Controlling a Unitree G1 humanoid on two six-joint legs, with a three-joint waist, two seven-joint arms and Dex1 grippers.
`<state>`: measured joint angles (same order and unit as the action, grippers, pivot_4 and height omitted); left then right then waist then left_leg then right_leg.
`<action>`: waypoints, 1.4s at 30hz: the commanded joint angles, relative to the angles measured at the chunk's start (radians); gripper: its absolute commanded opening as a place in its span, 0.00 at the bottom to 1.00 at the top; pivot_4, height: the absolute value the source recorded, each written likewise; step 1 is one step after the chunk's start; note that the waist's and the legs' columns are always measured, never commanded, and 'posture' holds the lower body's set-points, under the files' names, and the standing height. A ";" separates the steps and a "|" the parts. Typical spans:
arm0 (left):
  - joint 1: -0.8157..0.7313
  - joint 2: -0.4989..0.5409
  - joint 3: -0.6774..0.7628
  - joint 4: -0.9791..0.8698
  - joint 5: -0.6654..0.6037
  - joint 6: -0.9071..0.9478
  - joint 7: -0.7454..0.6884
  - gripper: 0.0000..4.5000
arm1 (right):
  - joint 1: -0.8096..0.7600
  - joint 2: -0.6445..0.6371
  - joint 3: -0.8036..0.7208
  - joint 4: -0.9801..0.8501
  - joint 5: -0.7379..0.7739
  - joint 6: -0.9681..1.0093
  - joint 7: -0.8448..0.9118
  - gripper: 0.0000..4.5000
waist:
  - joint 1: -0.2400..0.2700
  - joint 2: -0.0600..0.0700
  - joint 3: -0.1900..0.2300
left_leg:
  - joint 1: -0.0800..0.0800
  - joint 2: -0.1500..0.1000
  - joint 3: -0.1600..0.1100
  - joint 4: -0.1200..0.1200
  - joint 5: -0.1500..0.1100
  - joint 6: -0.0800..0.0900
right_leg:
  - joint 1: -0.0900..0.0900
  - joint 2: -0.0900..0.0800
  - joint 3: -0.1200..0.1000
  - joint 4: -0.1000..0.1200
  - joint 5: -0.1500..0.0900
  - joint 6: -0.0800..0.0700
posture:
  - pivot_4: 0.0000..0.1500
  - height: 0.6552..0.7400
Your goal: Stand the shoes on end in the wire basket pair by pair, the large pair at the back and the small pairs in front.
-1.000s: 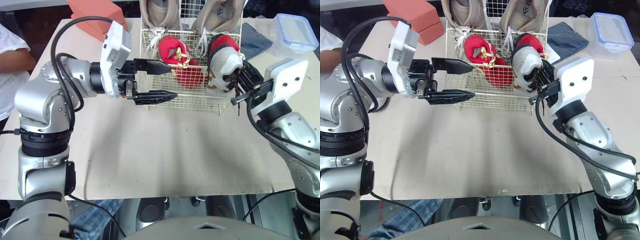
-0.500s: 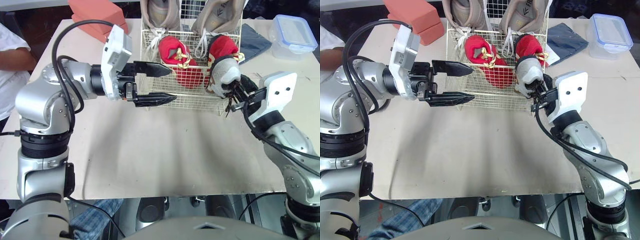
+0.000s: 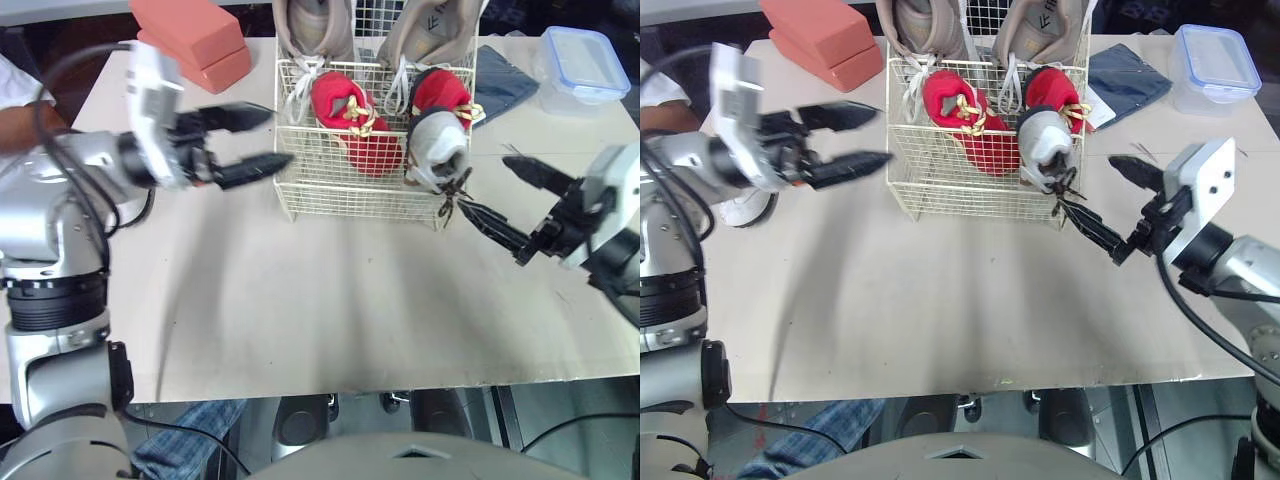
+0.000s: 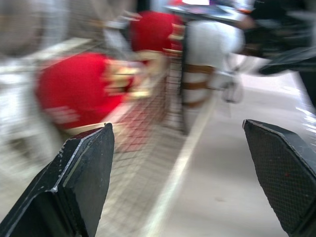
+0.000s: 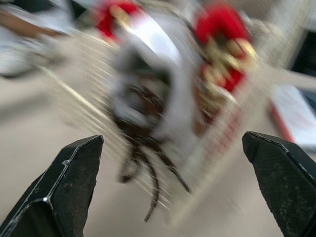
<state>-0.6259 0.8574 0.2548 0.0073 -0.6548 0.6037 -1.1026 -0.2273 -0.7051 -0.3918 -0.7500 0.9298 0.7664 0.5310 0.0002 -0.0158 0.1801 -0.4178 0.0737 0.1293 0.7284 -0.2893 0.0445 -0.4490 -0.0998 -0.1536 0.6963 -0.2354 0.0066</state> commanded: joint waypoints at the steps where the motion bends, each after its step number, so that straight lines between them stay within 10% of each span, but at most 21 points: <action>1: -0.016 0.016 0.079 0.124 0.052 -0.117 0.035 1.00 | -0.131 -0.017 0.039 0.009 0.052 -0.036 0.018 0.99 | 0.001 0.000 0.000 | 0.000 0.000 0.000 0.000 0.000 0.000 | 0.000 0.000 0.000 0.000 0.000 0.000 | 1.00 0.36; 15: 0.053 0.041 0.228 0.564 0.204 -0.446 0.226 1.00 | -0.362 0.090 0.339 0.138 -0.099 -0.143 0.113 0.99 | -0.002 -0.003 0.000 | -0.003 -0.001 0.000 -0.001 0.000 0.000 | -0.002 -0.003 -0.002 -0.001 0.003 -0.004 | 1.00 0.36; 40: -0.055 0.049 0.143 1.144 0.376 -0.605 0.301 1.00 | -0.211 0.174 0.393 0.125 -0.234 -0.277 0.175 0.99 | -0.013 -0.007 -0.002 | -0.004 0.000 -0.001 -0.001 0.000 0.000 | -0.002 -0.004 -0.009 0.000 0.002 -0.004 | 1.00 0.36; 42: -0.055 0.041 0.141 1.150 0.371 -0.604 0.291 0.89 | -0.201 0.179 0.394 0.121 -0.237 -0.279 0.172 1.00 | -0.012 -0.007 -0.002 | -0.004 0.000 -0.001 -0.001 0.000 0.000 | -0.002 -0.004 -0.009 0.000 0.002 -0.004 | 1.00 0.36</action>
<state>-0.6708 0.8968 0.3995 1.1522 -0.2916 -0.0061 -0.7929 -0.4290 -0.5298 0.0053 -0.5902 0.6907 0.5097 0.7079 -0.0120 -0.0228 0.1777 -0.4218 0.0734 0.1285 0.7278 -0.2893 0.0445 -0.4506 -0.1036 -0.1623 0.6963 -0.2330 0.0027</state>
